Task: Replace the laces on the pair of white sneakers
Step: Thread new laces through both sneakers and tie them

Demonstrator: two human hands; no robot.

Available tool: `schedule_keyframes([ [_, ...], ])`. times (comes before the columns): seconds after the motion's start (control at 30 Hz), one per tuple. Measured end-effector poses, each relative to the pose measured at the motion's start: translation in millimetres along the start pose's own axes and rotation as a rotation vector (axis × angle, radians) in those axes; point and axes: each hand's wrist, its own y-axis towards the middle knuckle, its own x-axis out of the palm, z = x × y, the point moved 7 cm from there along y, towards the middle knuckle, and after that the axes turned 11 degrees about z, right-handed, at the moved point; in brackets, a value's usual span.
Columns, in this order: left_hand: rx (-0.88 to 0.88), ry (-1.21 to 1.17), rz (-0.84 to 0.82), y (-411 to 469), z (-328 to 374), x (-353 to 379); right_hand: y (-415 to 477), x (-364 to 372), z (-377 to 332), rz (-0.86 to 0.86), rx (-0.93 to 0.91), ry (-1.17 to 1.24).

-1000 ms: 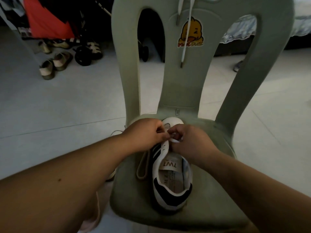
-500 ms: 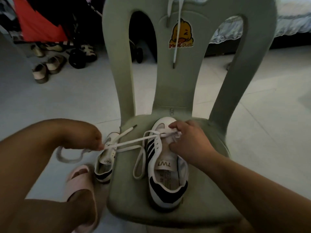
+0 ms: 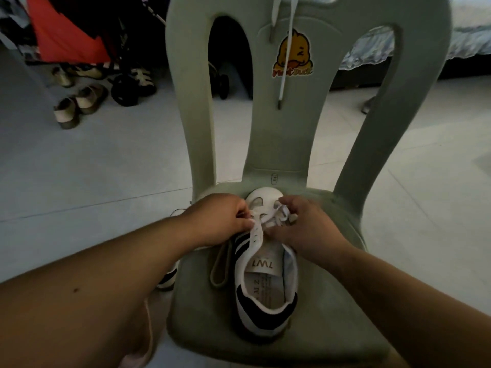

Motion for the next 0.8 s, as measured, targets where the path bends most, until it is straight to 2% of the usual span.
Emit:
schedule_keyframes([
  [0.13, -0.013, 0.025, -0.043, -2, -8, -15, 1, -2, 4, -0.004, -0.003, 0.002],
  [0.3, -0.132, 0.054, -0.268, -19, -44, -28, -2, -7, 2, 0.021, -0.004, 0.024],
  [0.4, -0.142, 0.056, -0.339, -24, -46, -26, -1, -5, 2, 0.028, -0.006, 0.015],
  [0.47, -0.132, 0.015, -0.298, -22, -39, -23, -1, -4, 3, 0.022, -0.009, -0.002],
  [0.6, -0.23, -0.29, -0.205, -20, -21, -9, -2, -4, 0, -0.01, -0.06, -0.052],
  [0.8, -0.208, -0.291, -0.014, -11, -10, -4, 2, -3, -12, -0.025, -0.176, -0.2],
])
